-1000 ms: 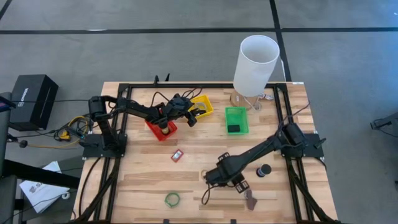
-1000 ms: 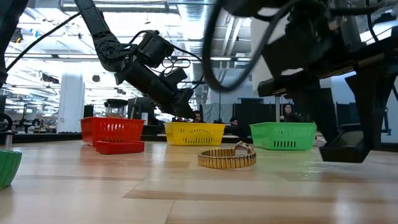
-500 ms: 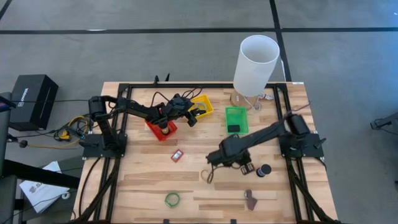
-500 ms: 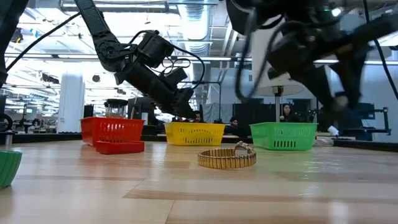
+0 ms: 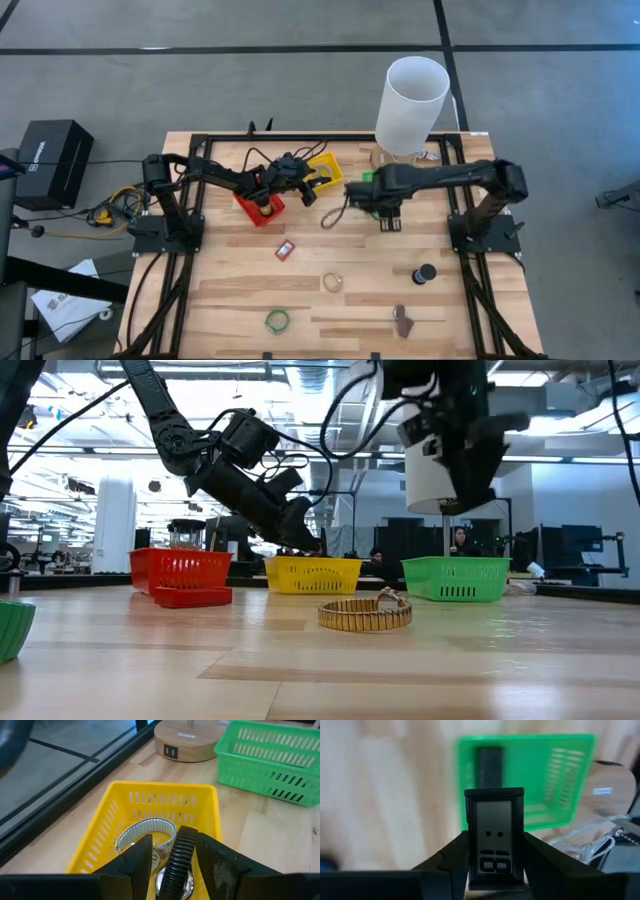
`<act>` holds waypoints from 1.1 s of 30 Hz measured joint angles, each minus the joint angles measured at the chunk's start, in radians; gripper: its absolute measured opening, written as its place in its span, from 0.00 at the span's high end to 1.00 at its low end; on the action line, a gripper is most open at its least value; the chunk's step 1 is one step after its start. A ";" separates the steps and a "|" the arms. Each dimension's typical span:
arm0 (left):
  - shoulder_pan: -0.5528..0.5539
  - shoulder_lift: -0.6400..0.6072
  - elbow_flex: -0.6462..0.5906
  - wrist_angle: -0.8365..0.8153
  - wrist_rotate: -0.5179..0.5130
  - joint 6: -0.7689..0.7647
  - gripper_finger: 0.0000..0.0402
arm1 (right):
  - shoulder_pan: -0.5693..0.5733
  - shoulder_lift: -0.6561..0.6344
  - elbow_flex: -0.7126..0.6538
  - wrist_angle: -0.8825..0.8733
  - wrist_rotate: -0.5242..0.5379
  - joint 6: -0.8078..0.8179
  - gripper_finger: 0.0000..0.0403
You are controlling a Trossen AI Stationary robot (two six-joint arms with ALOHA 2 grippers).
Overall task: Pick & Place Office items
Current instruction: Put the black digital clock into the green basket
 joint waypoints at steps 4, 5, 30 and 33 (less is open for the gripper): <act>0.000 0.000 0.000 0.000 0.000 0.001 0.64 | -0.093 -0.060 -0.127 0.180 0.015 0.016 0.63; 0.000 0.000 0.000 0.001 0.000 0.001 0.64 | -0.112 -0.070 -0.153 0.243 0.016 0.000 0.63; -0.025 -0.325 0.000 -0.171 -0.002 0.052 0.64 | -0.280 0.051 -0.265 0.486 0.008 -0.096 0.61; -0.033 -0.327 0.000 -0.166 0.000 0.054 0.64 | -0.280 0.058 -0.264 0.481 0.008 -0.095 0.61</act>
